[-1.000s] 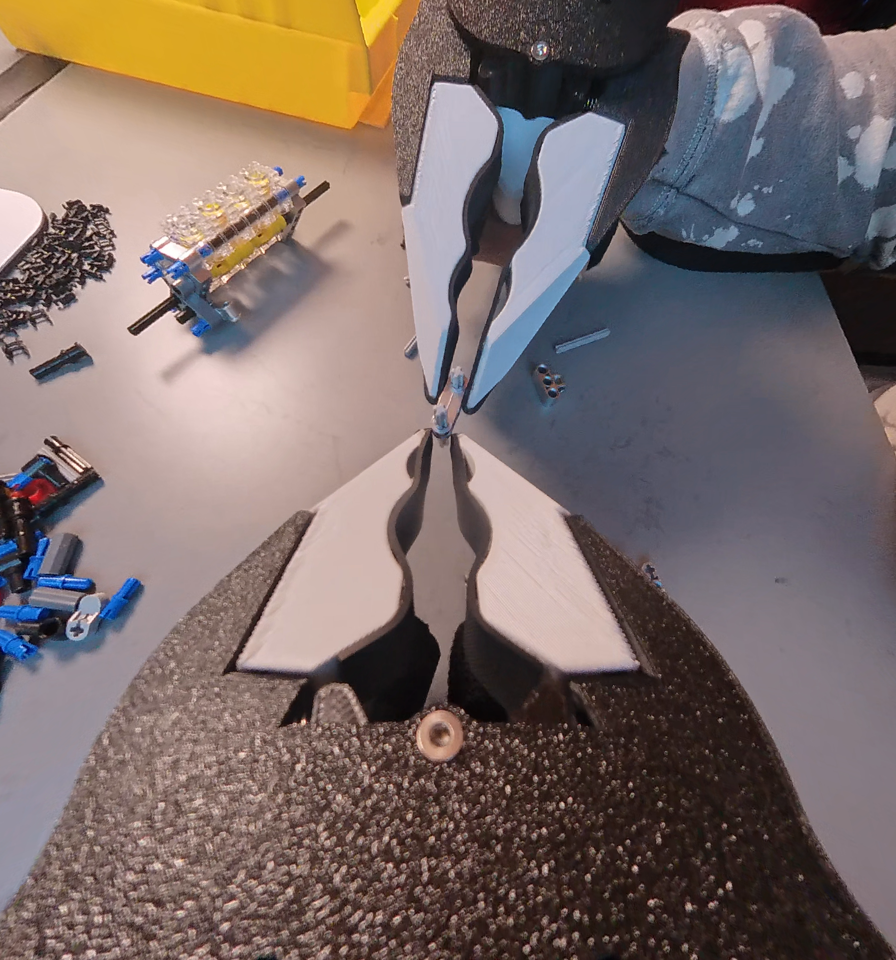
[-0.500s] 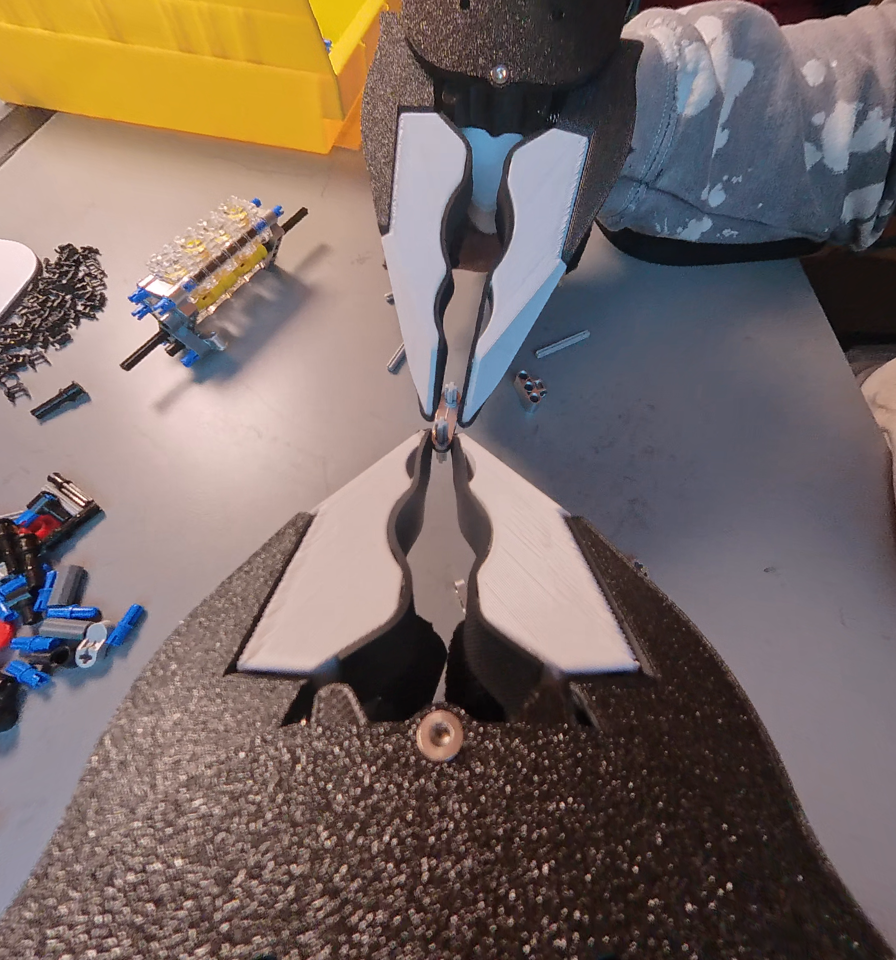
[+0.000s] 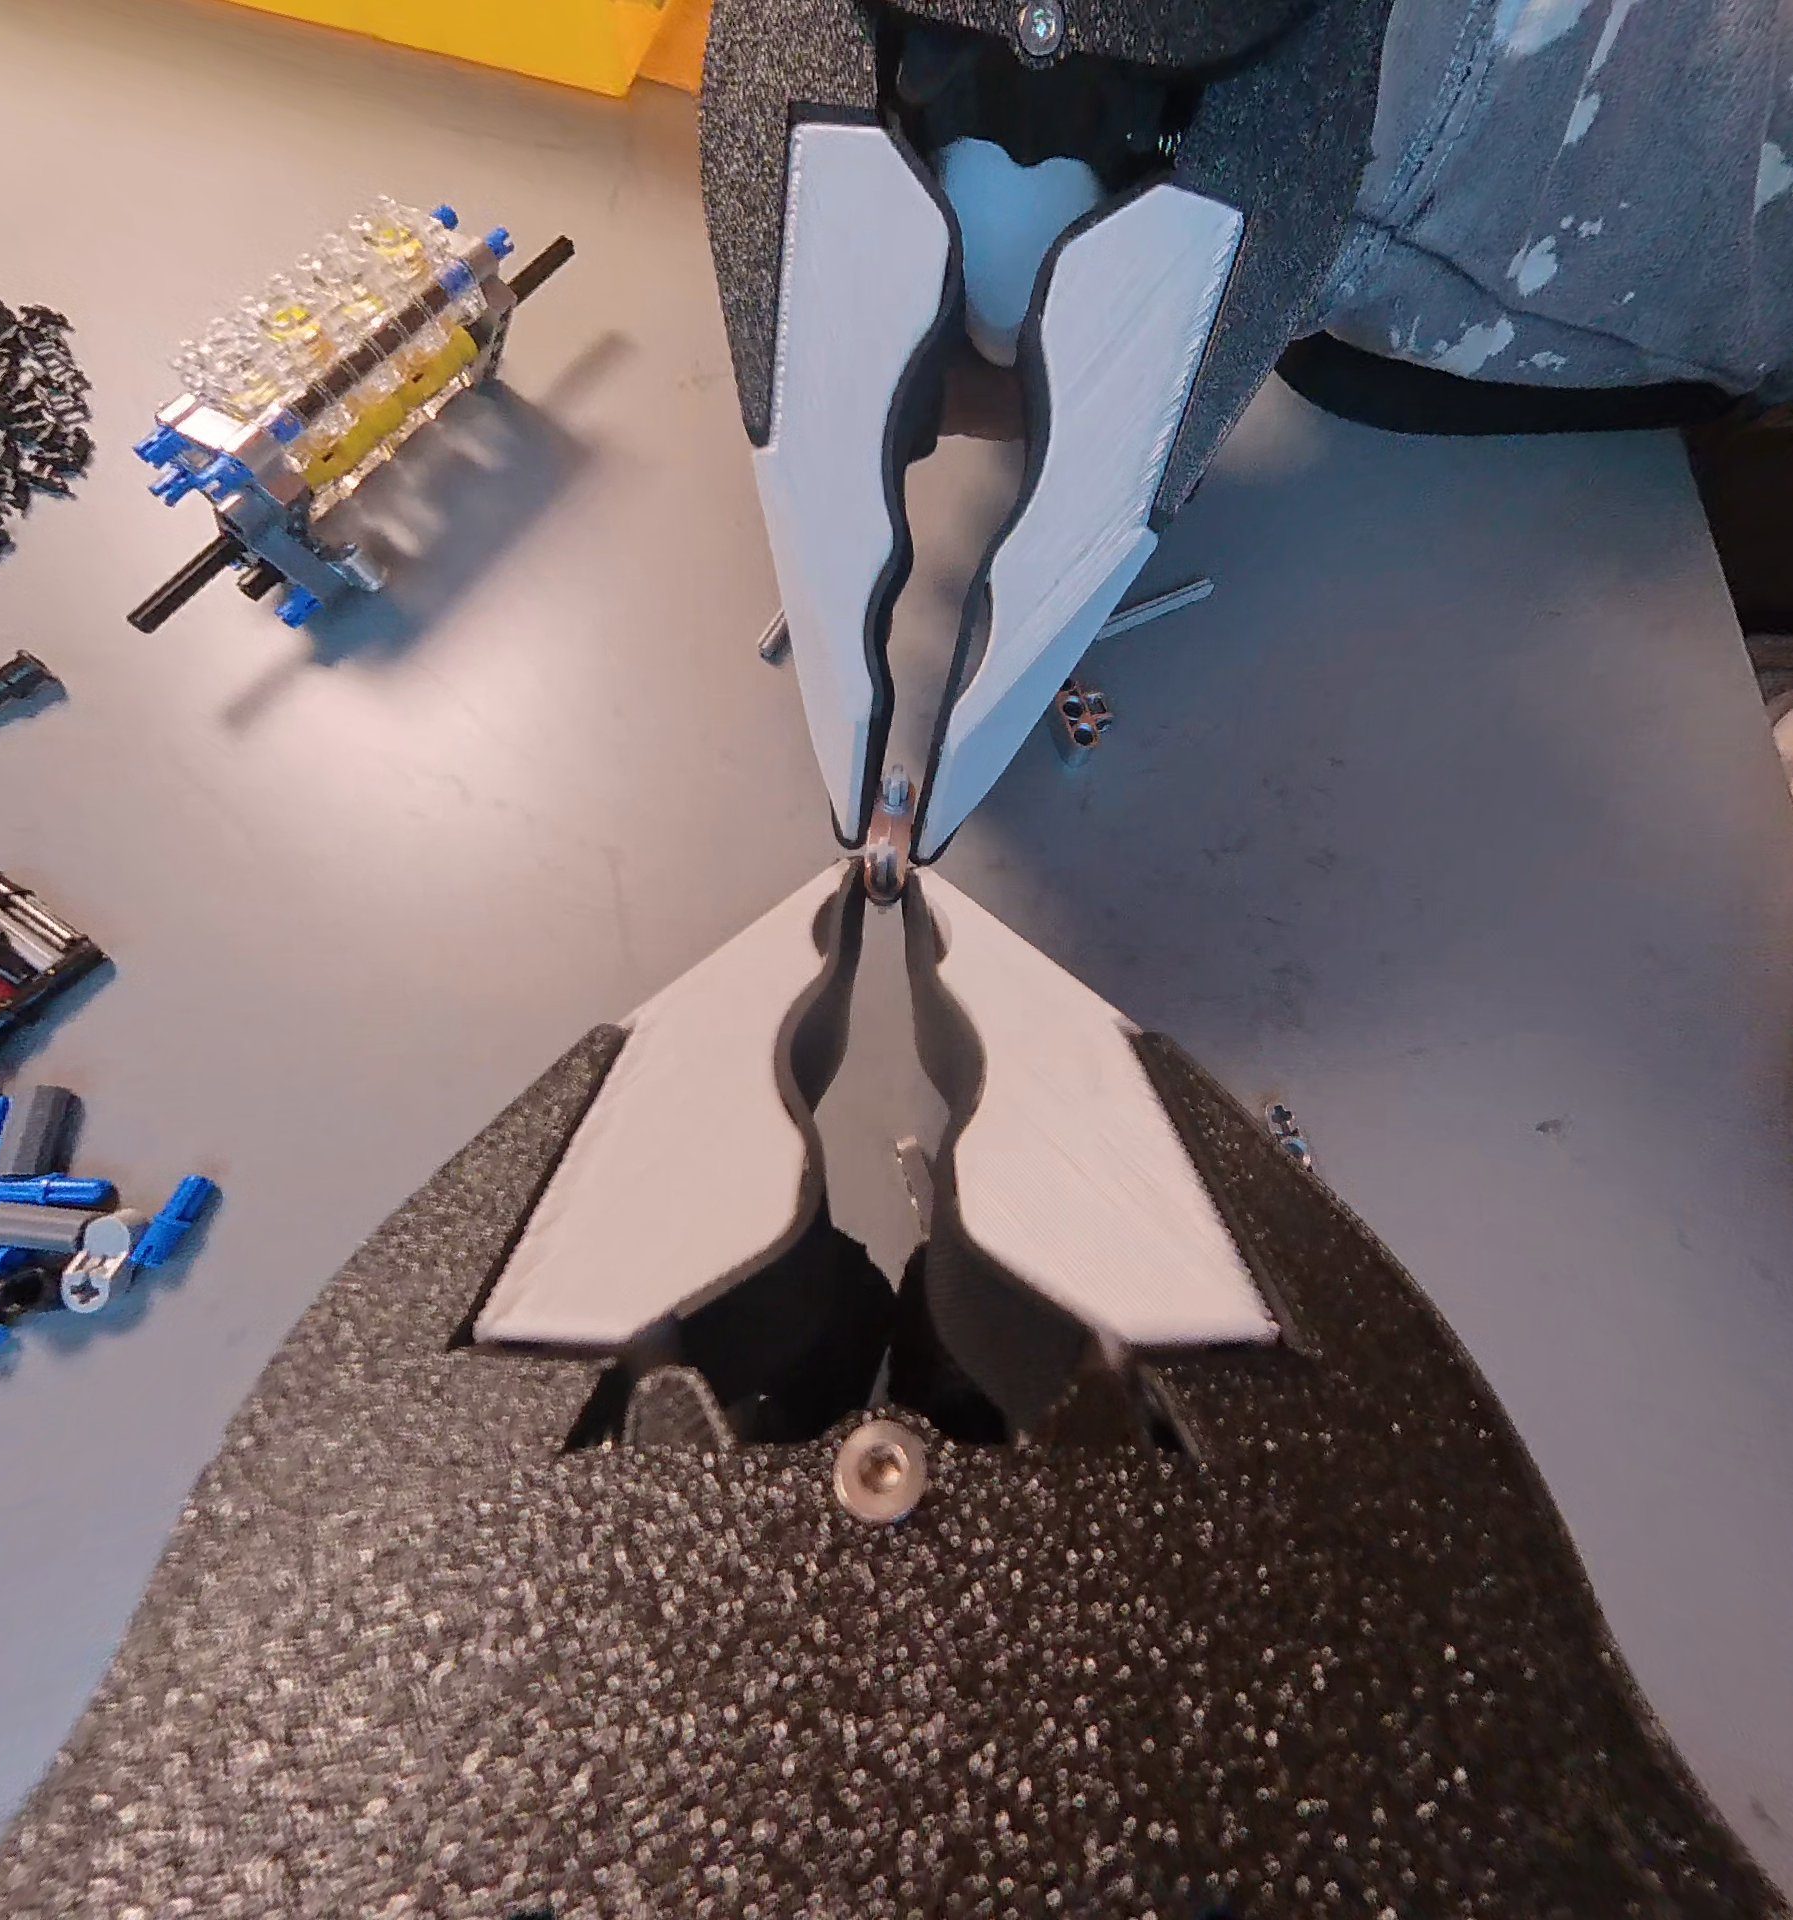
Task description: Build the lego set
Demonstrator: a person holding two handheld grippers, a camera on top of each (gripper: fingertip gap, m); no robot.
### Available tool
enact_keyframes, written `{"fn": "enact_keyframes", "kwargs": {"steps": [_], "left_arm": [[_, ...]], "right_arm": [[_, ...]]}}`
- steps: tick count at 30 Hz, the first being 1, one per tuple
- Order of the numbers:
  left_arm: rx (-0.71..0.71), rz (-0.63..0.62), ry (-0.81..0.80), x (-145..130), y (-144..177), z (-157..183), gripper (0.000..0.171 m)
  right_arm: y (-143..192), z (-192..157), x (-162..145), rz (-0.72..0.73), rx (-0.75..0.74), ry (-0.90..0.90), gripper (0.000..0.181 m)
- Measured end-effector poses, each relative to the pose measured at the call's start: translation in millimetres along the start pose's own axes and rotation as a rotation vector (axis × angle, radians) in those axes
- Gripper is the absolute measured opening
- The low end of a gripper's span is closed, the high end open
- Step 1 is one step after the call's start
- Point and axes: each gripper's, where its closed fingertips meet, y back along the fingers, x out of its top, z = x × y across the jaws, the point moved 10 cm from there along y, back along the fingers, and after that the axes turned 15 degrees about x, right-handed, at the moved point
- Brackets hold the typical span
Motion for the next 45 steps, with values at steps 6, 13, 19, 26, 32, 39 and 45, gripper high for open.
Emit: {"fn": "enact_keyframes", "kwargs": {"steps": [6, 13, 19, 26, 32, 39, 45], "left_arm": [[-0.123, 0.117, 0.253, -0.3, 8.6, -16.6, 0.005], [-0.302, 0.313, 0.566, 2.6, 17.9, -29.9, 0.005], [-0.329, 0.441, 0.679, 2.7, 25.4, -37.2, 0.005], [-0.308, 0.47, 0.631, 7.5, 27.3, -32.2, 0.005], [-0.295, 0.514, 0.634, 8.8, 29.9, -32.9, 0.004], [-0.272, 0.574, 0.659, 10.5, 36.6, -37.0, 0.004], [-0.248, 0.595, 0.632, 12.0, 46.4, -40.3, 0.005]], "right_arm": [[10.6, 3.7, 5.5, 0.161, -0.001, -0.039, 0.007], [29.1, 3.3, 15.9, 0.4, 0.025, -0.074, 0.011], [30.3, 0.4, 19.9, 0.416, -0.002, -0.05, 0.014], [27.9, -1.6, 24.6, 0.449, -0.022, -0.046, 0.003], [32.5, 0.0, 26.8, 0.479, -0.014, -0.069, 0.002], [36.2, 0.7, 25.5, 0.481, -0.011, -0.072, 0.0], [41.5, 0.4, 28.4, 0.512, -0.034, -0.051, 0.0]]}}
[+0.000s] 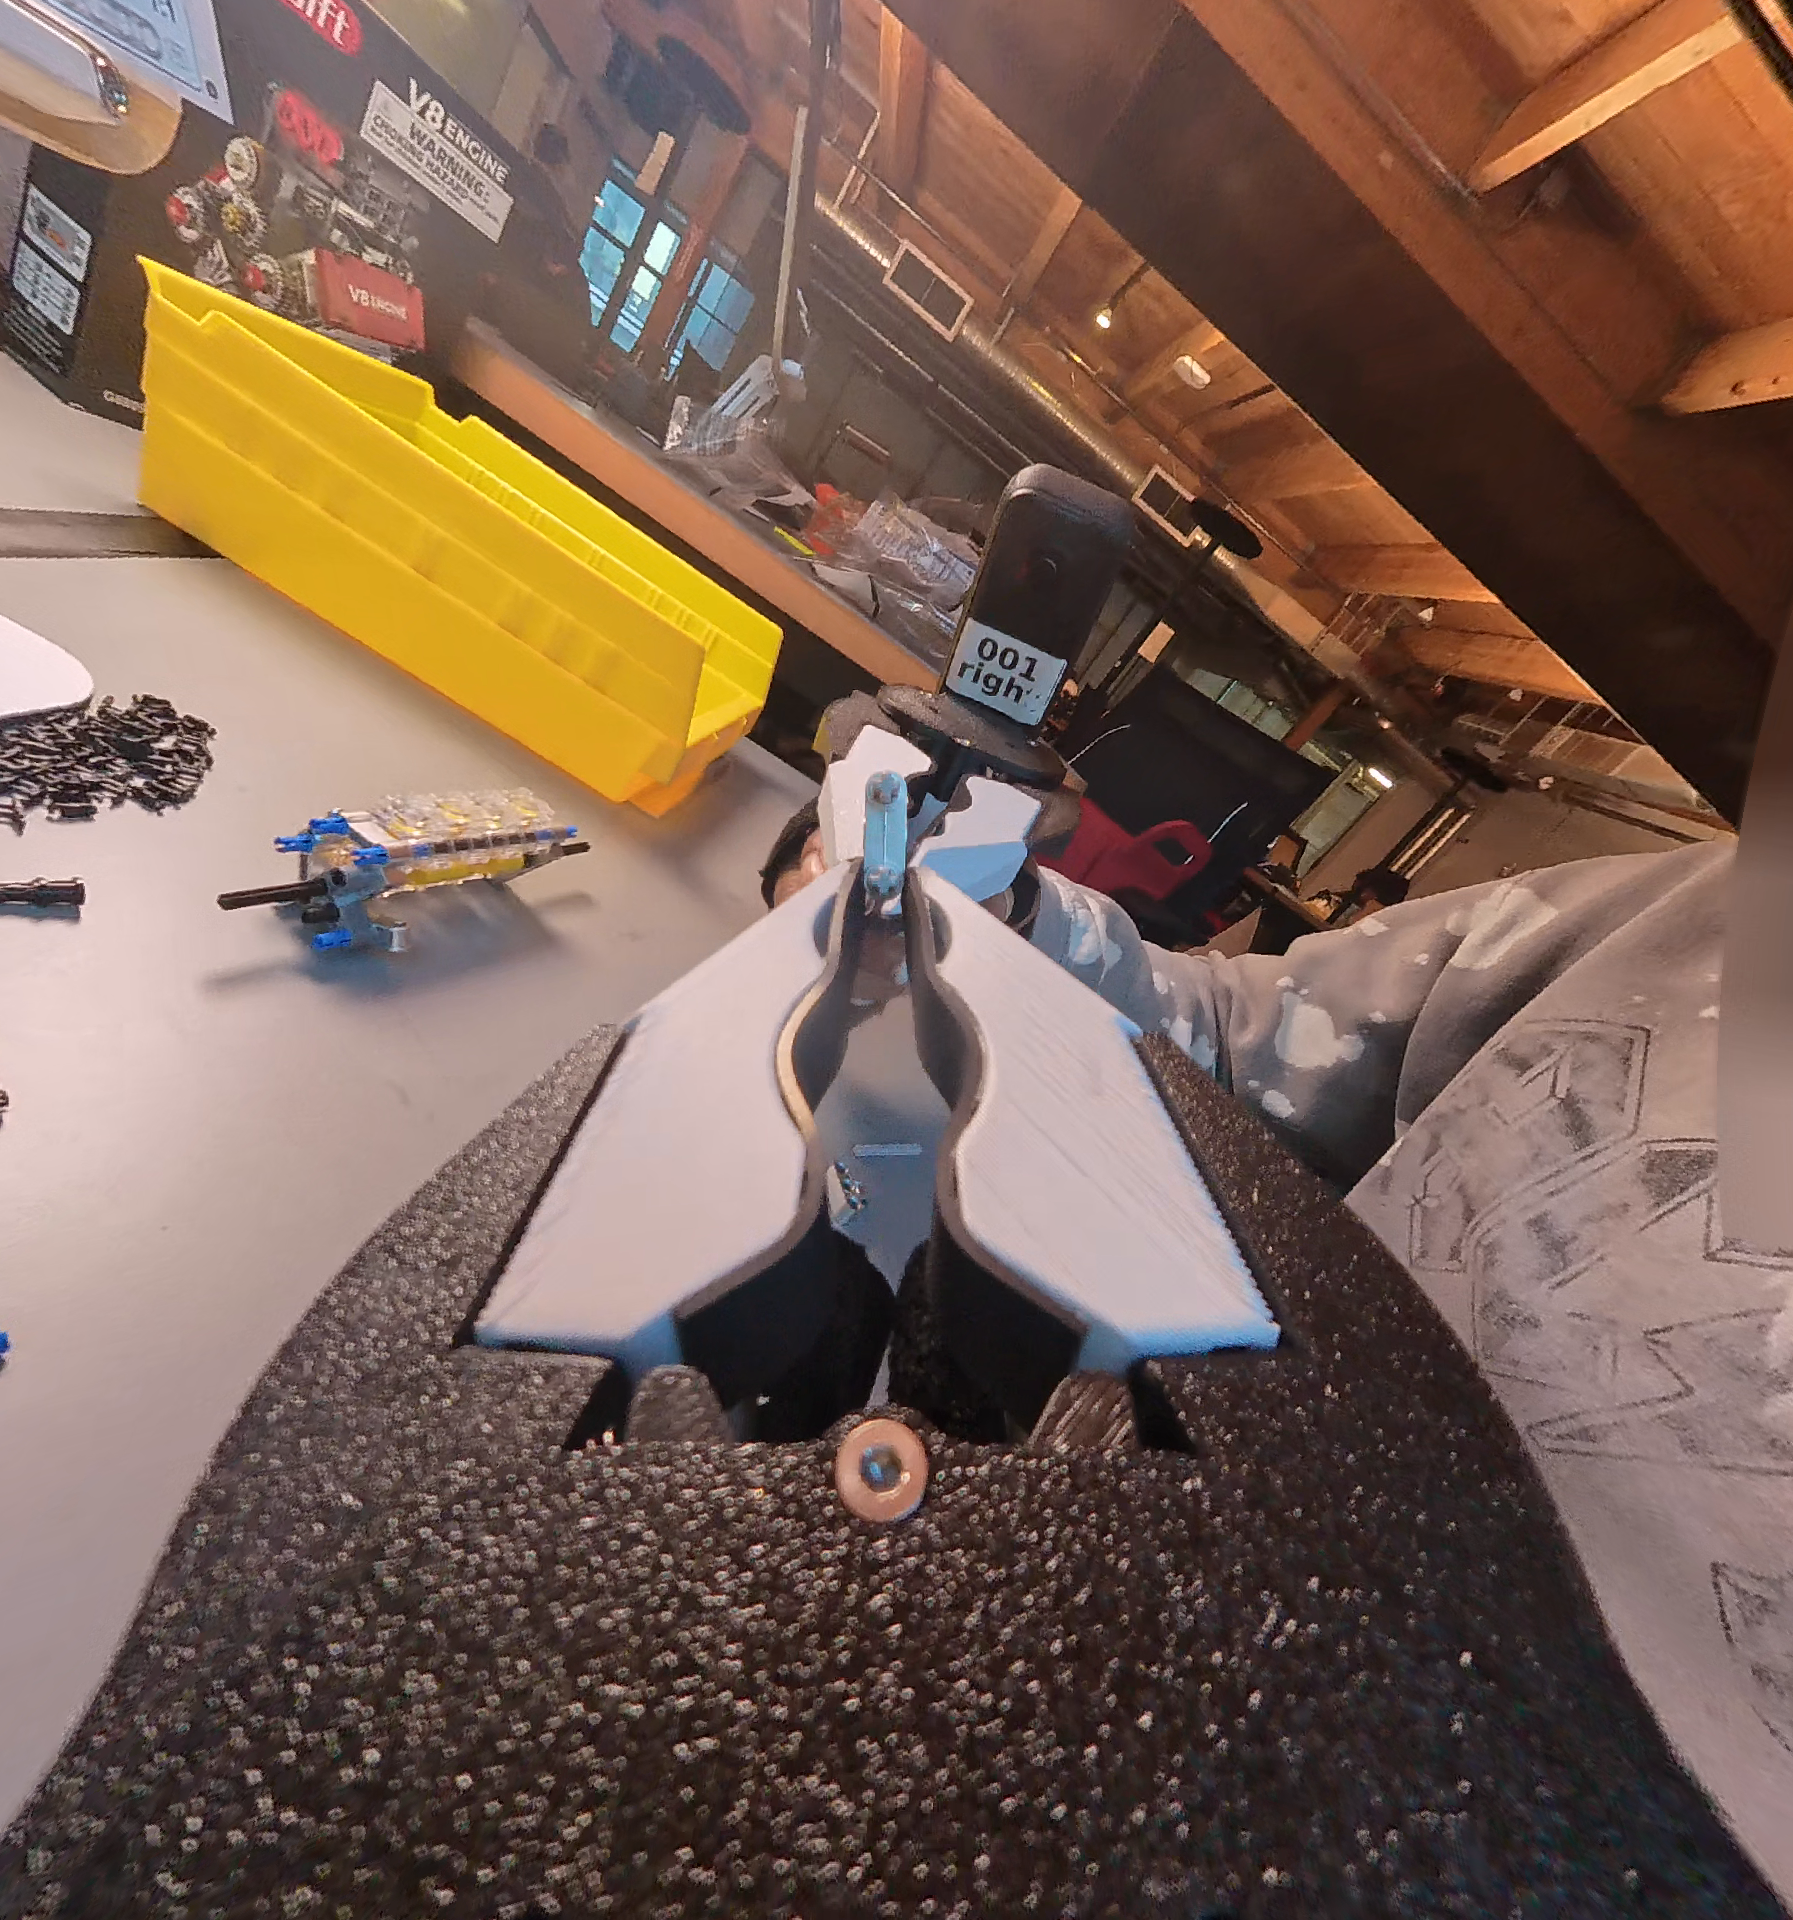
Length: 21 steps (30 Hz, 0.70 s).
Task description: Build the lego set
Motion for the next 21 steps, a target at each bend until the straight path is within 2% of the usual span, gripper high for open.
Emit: {"fn": "enact_keyframes", "kwargs": {"steps": [2, 5, 13, 21], "left_arm": [[-0.001, -0.004, 0.003, -1.0, -1.5, -0.8, 0.005], [-0.009, -0.015, 0.01, -5.3, -5.0, -0.2, 0.005], [-0.013, -0.046, -0.009, -12.2, -11.5, 4.1, 0.005], [-0.017, 0.002, -0.005, -5.6, -5.7, 5.2, 0.004]], "right_arm": [[0.4, 1.1, -2.4, 0.007, -0.013, -0.004, 0.0], [-1.2, -1.1, -2.2, 0.027, -0.013, 0.005, 0.01], [-4.7, -4.2, -1.9, 0.026, 0.001, 0.018, 0.002], [-0.4, -3.2, -1.1, 0.024, 0.005, 0.017, 0.0]]}}
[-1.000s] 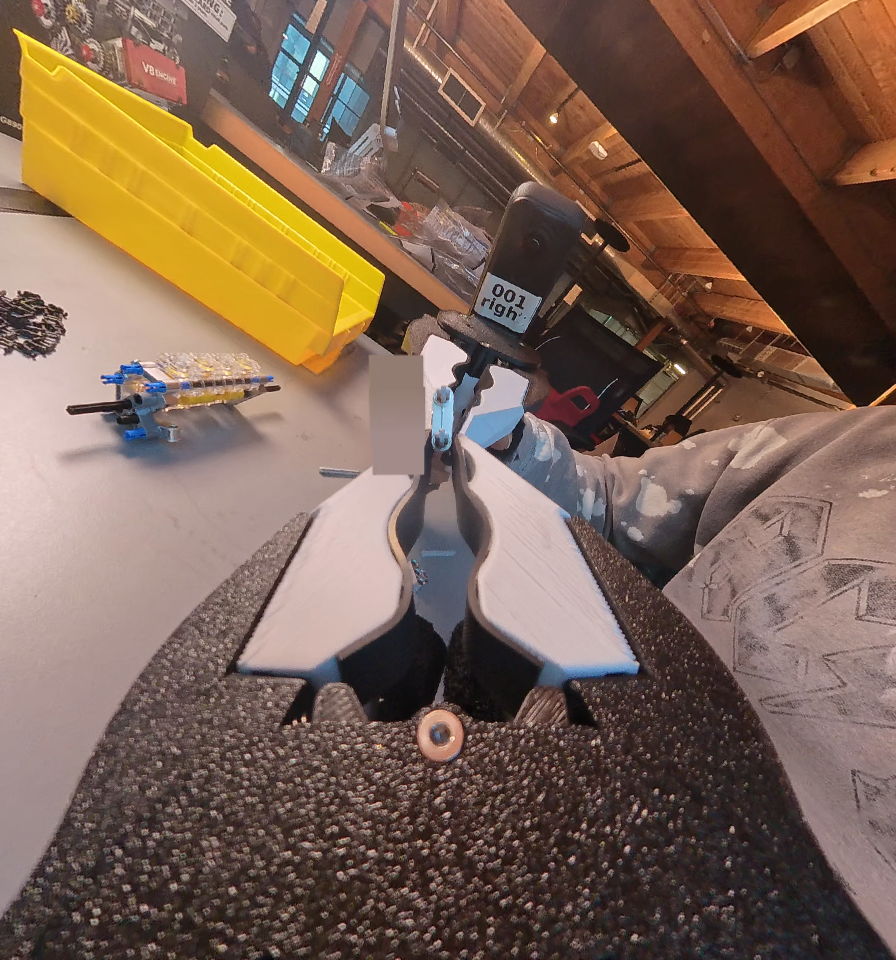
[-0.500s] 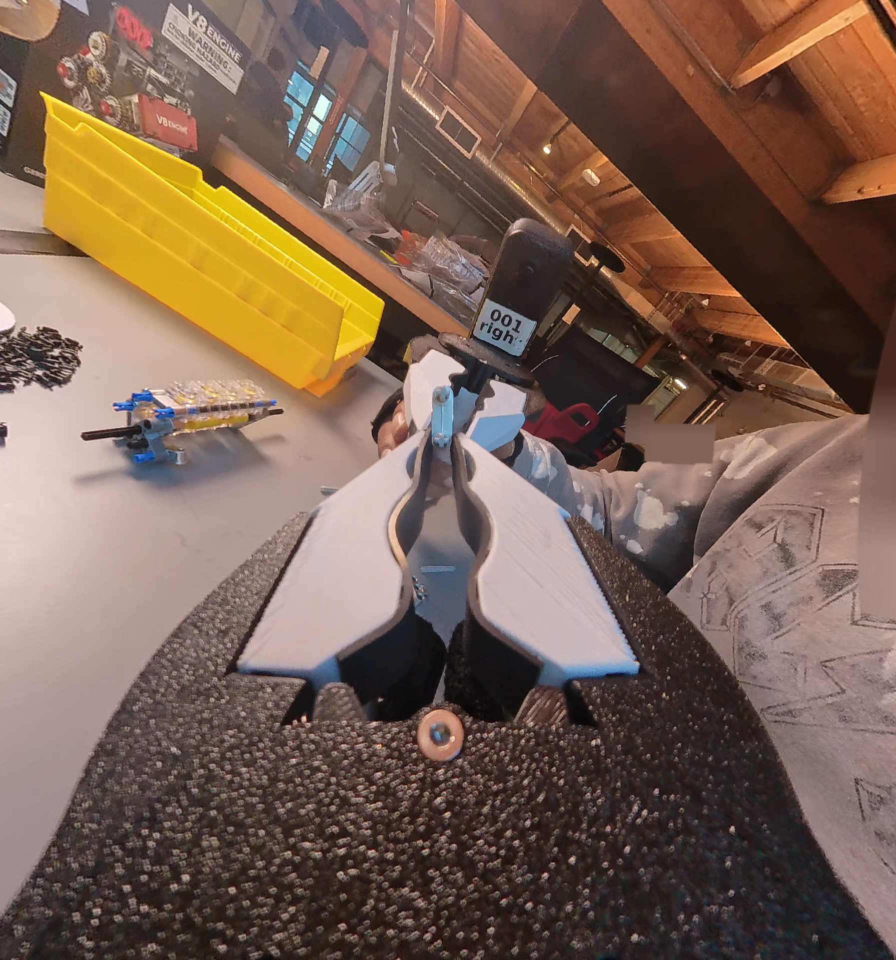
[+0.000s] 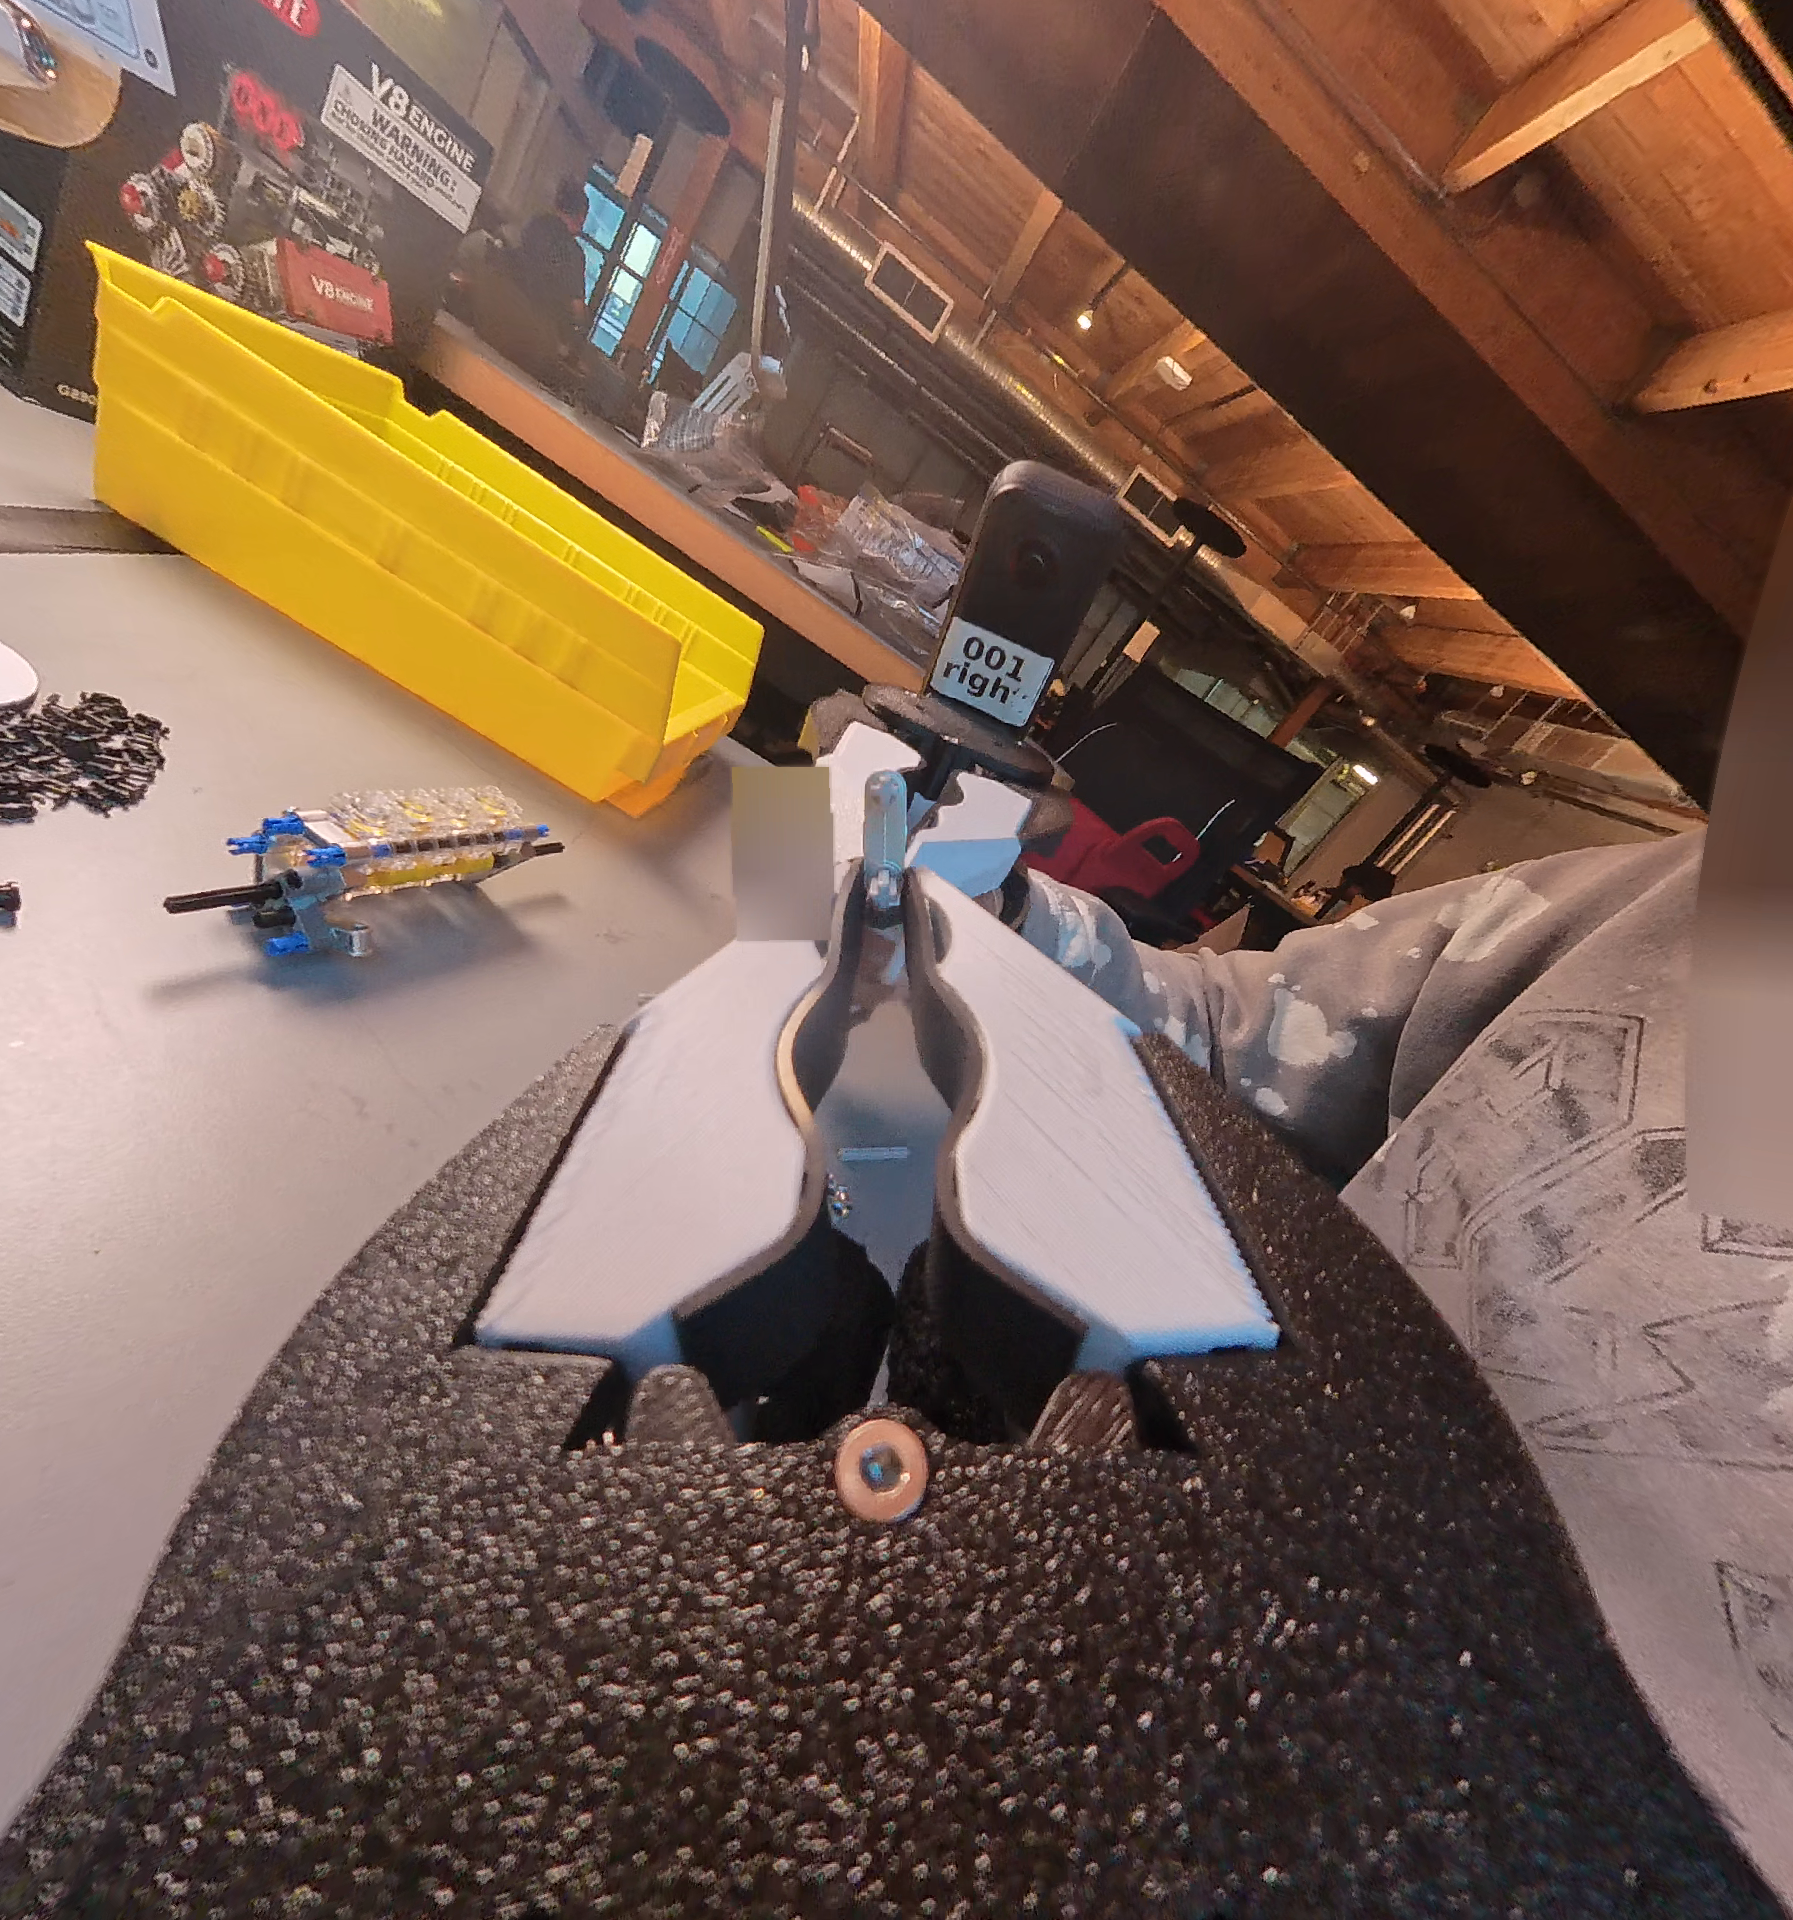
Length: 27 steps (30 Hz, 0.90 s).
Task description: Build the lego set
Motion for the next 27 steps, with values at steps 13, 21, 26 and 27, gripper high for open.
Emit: {"fn": "enact_keyframes", "kwargs": {"steps": [13, 21, 26, 27], "left_arm": [[0.001, -0.045, -0.038, -6.9, -5.9, 4.4, 0.005], [-0.005, 0.009, -0.058, -2.6, -4.3, 11.8, 0.004], [-0.001, 0.016, -0.066, -1.8, -4.6, 12.9, 0.005], [0.0, 0.017, -0.067, -1.6, -4.4, 13.2, 0.004]], "right_arm": [[-4.2, -4.5, 1.9, 0.01, 0.01, 0.015, 0.002], [-1.5, -8.4, 8.9, 0.041, 0.021, 0.057, 0.002], [-1.2, -8.5, 9.5, 0.046, 0.019, 0.063, 0.001], [-1.1, -8.6, 9.7, 0.046, 0.02, 0.065, 0.002]]}}
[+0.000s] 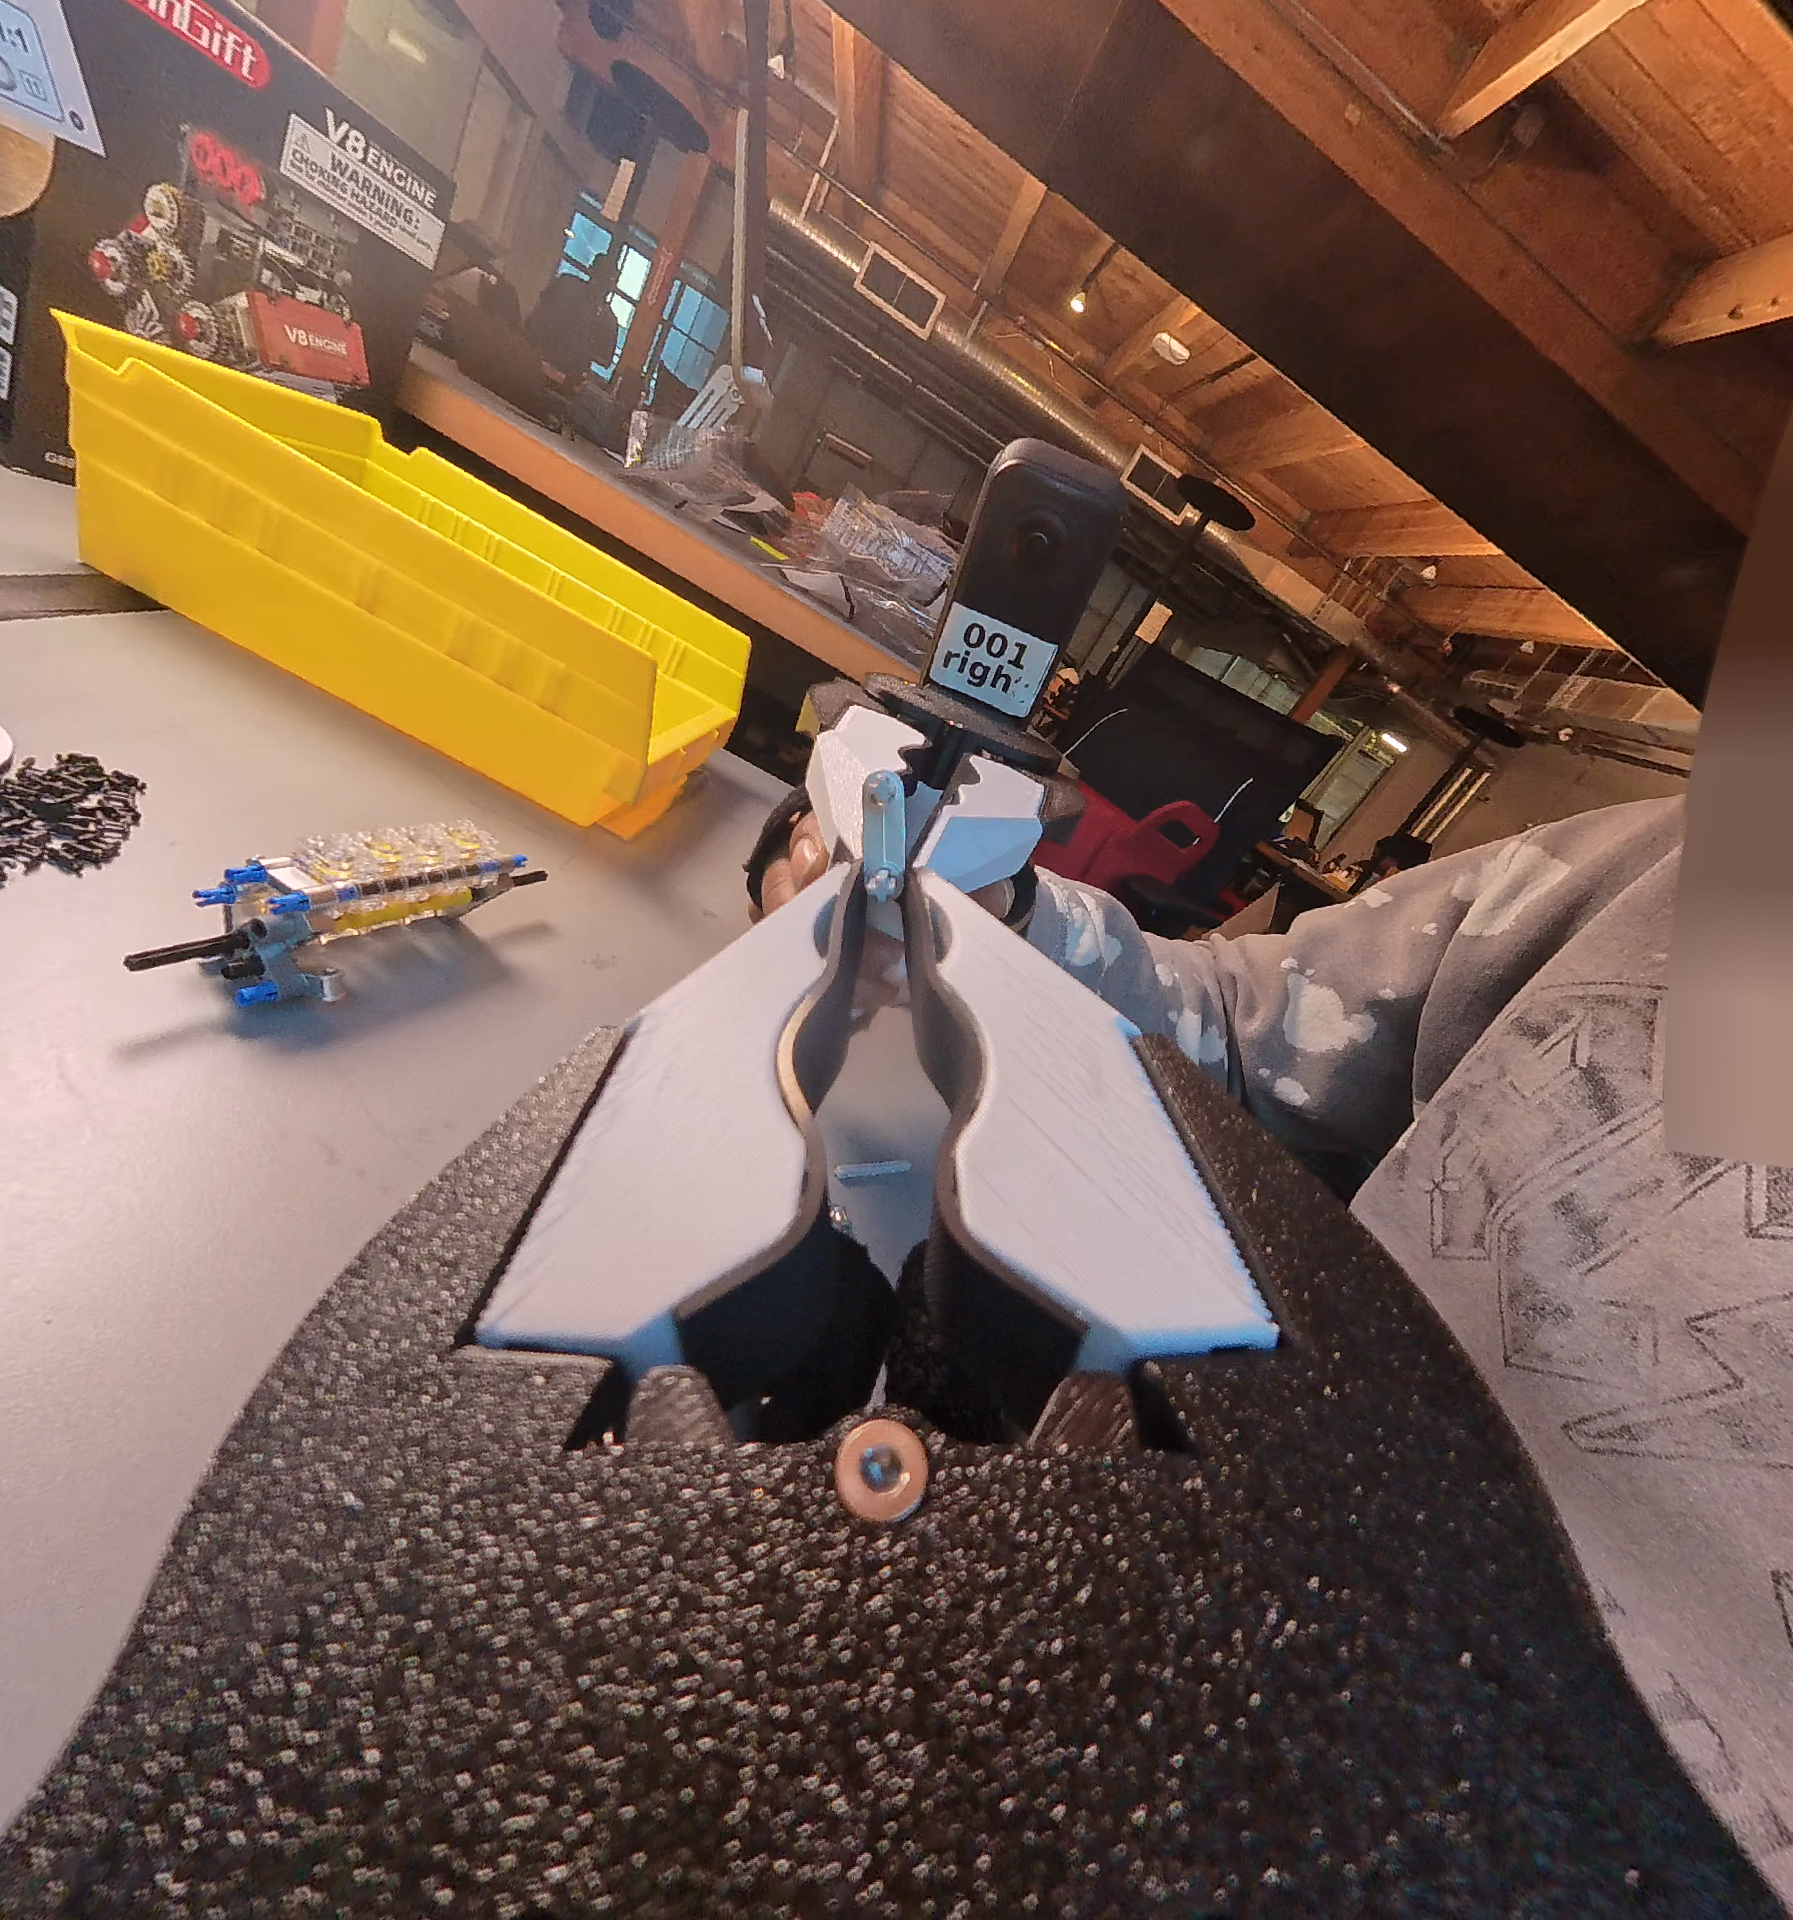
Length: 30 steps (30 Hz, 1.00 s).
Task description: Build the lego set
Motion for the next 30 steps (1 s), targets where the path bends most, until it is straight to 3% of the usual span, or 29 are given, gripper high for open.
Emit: {"fn": "enact_keyframes", "kwargs": {"steps": [7, 12, 15, 18, 21, 30], "left_arm": [[0.026, 0.073, 0.03, 10.8, 14.5, -8.0, 0.004], [0.026, 0.035, 0.0, 6.8, 10.1, -4.2, 0.005], [0.112, -0.055, -0.143, 0.0, 5.4, -3.3, 0.005], [0.195, -0.135, -0.301, -7.0, 0.1, 0.2, 0.005], [0.173, -0.109, -0.287, -10.1, -1.8, 1.6, 0.005], [0.054, -0.012, -0.227, -9.7, 1.1, 7.7, 0.005]], "right_arm": [[10.1, 1.1, 2.6, 0.032, -0.014, 0.011, 0.0], [9.1, 0.5, 3.7, 0.028, -0.063, 0.061, 0.0], [8.5, -1.4, 2.6, 0.011, -0.097, 0.109, 0.023], [11.0, -3.3, 3.7, -0.054, -0.102, 0.141, 0.024], [7.6, -2.7, -3.7, -0.128, -0.087, 0.126, 0.023], [2.2, -0.8, -7.6, 0.004, 0.031, -0.014, 0.006]]}}
